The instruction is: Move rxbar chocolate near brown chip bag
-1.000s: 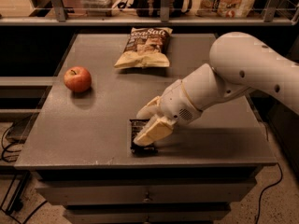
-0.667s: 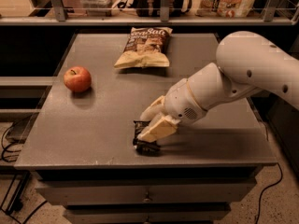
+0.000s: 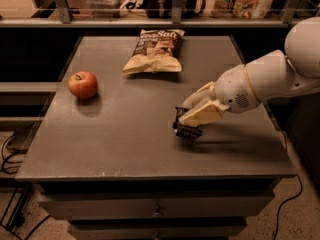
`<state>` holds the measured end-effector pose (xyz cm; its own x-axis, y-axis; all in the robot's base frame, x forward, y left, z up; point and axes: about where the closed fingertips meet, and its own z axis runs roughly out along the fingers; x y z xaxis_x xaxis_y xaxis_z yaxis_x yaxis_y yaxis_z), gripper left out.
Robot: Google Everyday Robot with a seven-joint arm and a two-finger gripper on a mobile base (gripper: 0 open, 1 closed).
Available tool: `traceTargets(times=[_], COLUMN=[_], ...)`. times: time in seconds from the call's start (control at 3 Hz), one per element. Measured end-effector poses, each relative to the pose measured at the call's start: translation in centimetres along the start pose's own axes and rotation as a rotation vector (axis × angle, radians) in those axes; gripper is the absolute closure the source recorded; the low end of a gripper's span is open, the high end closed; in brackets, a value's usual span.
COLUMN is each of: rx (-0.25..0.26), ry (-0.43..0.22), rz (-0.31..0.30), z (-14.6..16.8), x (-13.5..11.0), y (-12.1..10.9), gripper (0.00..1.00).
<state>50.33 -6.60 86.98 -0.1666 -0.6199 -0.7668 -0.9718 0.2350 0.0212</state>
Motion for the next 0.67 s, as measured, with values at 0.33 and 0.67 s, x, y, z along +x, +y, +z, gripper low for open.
traceTargets(times=[0.33,0.67], rx=[0.099,0.205], ry=[-0.037,-0.074], rz=[0.052,0.07], z=[-4.0,-7.3], x=[0.9,0.8], y=[-4.9,-10.1], gripper=[1.0,1.0])
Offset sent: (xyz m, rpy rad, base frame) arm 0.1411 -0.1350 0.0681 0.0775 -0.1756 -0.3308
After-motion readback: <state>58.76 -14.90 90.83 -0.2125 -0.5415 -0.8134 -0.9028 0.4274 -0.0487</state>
